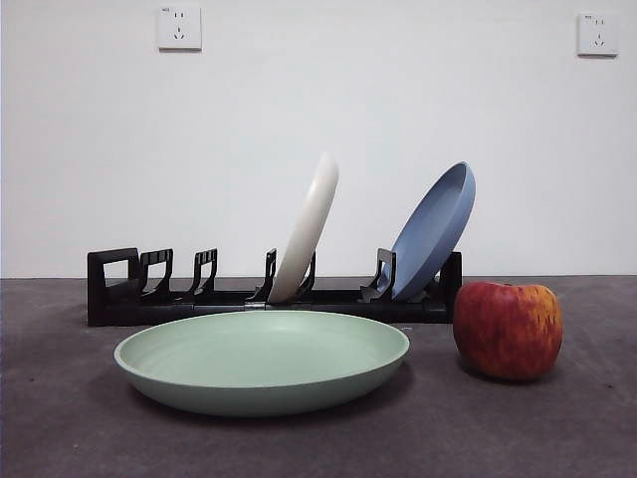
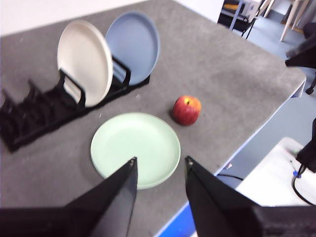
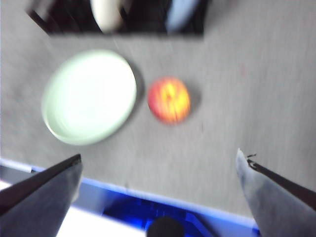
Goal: Take the green plate from the plate rack,put the plate on the table,take the apple from the table,put the apple in the plate
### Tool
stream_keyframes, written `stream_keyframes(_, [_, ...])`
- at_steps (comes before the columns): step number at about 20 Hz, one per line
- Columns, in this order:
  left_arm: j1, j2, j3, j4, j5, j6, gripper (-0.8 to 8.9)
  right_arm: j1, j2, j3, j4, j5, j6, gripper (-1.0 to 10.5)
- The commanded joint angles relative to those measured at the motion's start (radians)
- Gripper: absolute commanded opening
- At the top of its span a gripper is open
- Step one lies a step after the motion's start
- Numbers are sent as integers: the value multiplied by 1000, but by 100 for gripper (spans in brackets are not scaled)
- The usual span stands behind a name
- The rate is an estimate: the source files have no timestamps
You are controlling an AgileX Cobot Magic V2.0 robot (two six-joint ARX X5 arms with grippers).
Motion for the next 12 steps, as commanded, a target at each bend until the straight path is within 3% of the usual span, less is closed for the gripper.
stream_keyframes(1, [3, -51, -3, -53, -5, -61, 161, 2, -13, -108, 45, 4, 51, 558])
stream_keyframes(4, [3, -133, -16, -131, -40, -114, 161, 2, 29, -198, 158, 4, 58, 558])
stream_keyframes(12, [1, -409, -267, -128, 35, -269, 157, 30, 402, -198, 513, -40, 57, 558])
